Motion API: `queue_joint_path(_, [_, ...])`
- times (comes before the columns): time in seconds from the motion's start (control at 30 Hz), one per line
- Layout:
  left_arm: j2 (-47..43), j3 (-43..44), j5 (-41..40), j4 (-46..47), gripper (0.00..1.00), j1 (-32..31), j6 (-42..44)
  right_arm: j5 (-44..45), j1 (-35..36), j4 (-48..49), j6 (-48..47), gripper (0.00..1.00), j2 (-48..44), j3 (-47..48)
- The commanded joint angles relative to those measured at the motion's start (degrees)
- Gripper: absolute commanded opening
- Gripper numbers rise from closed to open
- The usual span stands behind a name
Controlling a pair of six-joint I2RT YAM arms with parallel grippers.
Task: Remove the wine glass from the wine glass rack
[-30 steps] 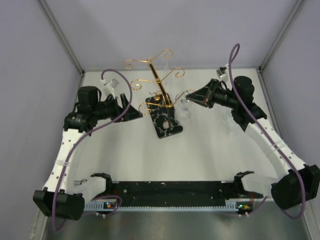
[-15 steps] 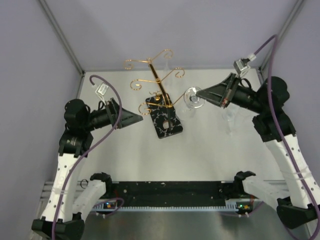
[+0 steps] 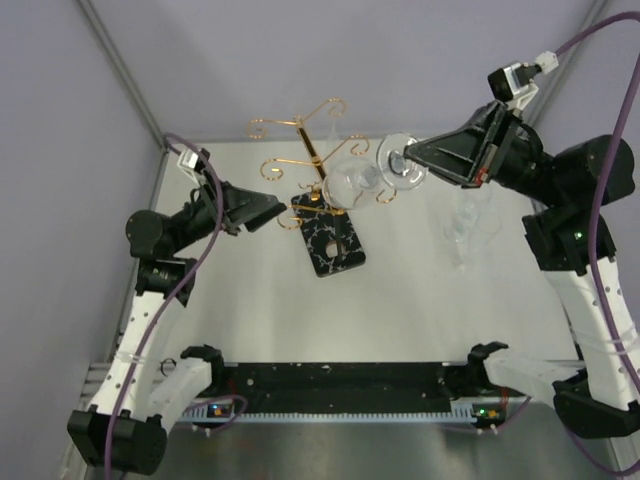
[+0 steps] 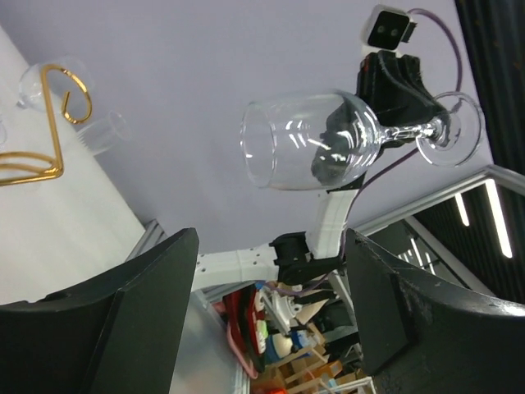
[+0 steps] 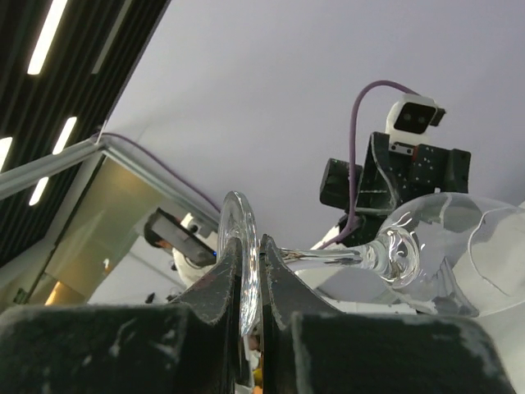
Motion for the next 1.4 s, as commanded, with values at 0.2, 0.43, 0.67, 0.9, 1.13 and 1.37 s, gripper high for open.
queue_joint_path(0.2, [3.94, -0.5, -7.69, 26.77, 0.78, -4.37, -17.5, 5.17, 7.57, 7.61, 2.56, 0.0, 5.31, 8.02])
queue_joint_path(0.43, [3.59, -0.76, -8.65, 27.13, 0.78, -5.61, -17.5, 7.11, 12.15, 7.61, 1.06, 0.0, 8.3, 11.54])
queue_joint_path(0.67, [3.85, 1.08, -9.18, 27.39, 0.78, -5.96, -17.68, 8.51, 15.05, 8.49, 0.36, 0.0, 9.27, 10.93])
queue_joint_path(0.9, [4.12, -0.06, -10.5, 32.84, 0.76, -6.57, -20.93, 9.21, 15.93, 10.95, 0.71, 0.0, 9.27, 8.38])
queue_joint_path(1.13, [3.5, 0.21, -10.59, 34.07, 0.7, -6.84, -21.81, 9.57, 16.19, 17.62, 3.7, 0.0, 8.75, 3.02])
queue_joint_path(1.37, [3.77, -1.64, -11.29, 39.07, 0.49, -6.84, -23.48, 10.0, 16.63, 20.88, 4.75, 0.0, 7.87, -1.11])
